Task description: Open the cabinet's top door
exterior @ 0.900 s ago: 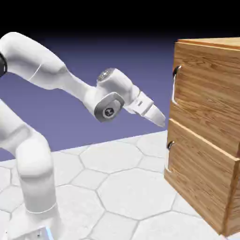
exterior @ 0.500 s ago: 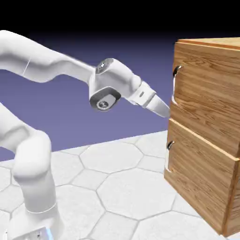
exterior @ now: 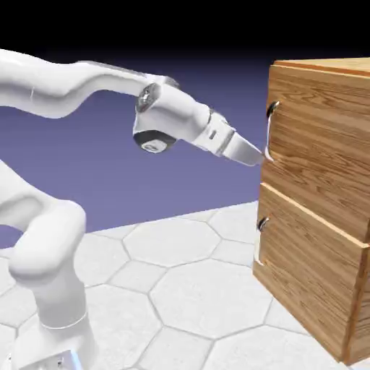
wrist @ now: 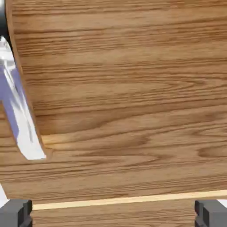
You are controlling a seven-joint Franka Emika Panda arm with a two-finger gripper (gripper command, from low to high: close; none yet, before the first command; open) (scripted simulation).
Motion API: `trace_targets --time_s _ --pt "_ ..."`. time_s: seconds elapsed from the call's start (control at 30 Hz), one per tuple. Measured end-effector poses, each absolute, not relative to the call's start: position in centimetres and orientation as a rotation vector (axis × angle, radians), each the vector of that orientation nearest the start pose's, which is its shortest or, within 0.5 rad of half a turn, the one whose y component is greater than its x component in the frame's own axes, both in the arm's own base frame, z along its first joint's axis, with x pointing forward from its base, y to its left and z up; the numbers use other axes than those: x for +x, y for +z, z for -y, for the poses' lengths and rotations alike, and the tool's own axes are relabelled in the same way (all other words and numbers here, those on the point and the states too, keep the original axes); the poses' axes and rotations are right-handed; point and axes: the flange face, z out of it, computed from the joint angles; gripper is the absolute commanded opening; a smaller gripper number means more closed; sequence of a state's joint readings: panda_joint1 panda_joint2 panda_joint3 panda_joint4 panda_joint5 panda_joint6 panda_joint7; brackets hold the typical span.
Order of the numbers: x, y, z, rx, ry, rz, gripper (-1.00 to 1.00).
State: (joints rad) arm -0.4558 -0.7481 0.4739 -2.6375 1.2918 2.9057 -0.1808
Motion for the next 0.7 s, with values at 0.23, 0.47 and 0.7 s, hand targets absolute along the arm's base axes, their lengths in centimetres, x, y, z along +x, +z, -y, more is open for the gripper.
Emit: trace_targets --time_s 0.23,0.47,0.7 --pt "37.0 54.6 1.8 -2.074 -1.383 -0.952 1.0" --pt "37.4 54.4 0.3 -1.992 -1.476 -0.903 1.0" --pt "38.3 53.7 -1.5 -1.909 -1.579 -0.852 1.0"
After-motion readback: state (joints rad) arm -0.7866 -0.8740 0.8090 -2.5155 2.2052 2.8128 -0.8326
